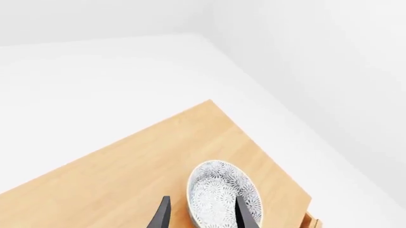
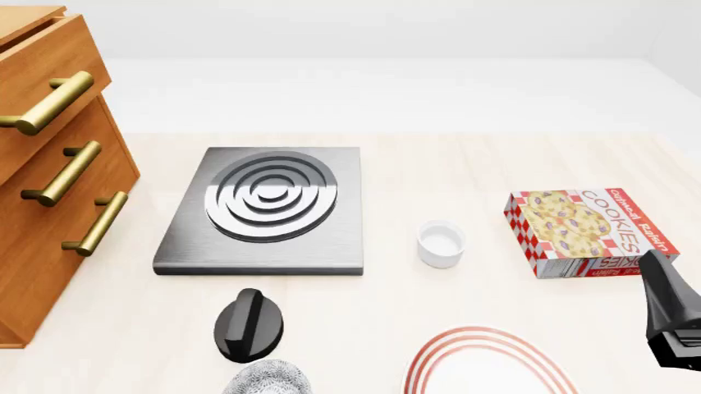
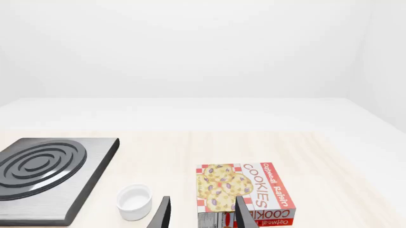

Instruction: Pick the akita bowl on the wooden cabinet and place it on the plate.

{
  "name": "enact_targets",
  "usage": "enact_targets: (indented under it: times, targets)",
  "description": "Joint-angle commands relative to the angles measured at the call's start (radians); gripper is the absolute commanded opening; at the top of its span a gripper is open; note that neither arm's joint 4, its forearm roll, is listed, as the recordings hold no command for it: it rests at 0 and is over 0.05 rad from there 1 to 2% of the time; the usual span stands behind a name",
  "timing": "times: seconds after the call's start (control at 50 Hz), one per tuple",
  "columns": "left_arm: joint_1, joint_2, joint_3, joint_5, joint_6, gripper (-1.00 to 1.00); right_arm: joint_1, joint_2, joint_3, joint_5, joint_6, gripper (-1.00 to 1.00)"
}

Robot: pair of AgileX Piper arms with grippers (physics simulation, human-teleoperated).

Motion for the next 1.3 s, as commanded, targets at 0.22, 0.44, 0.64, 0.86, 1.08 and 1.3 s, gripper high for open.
enact_targets:
  times: [0.22,0.44,0.64,0.86,1.08,1.3]
  targets:
    - [-0.012,0.032,0.023,-0.029,0.005,1.00,0.000,0.000,0.000,0.000,0.000,1.00]
    - [-0.018,0.041,0.045,-0.041,0.014,1.00,0.000,0.000,0.000,0.000,0.000,1.00]
    - [-0.023,0.051,0.051,-0.046,0.021,1.00,0.000,0.000,0.000,0.000,0.000,1.00]
    - [-0.030,0.063,0.051,-0.053,0.027,1.00,0.000,0.000,0.000,0.000,0.000,1.00]
    - [-0.010,0.020,0.059,-0.067,0.066,-1.00,0.000,0.000,0.000,0.000,0.000,1.00]
    - [-0.077,-0.094,0.073,-0.056,-0.004,-1.00,0.000,0.000,0.000,0.000,0.000,1.00]
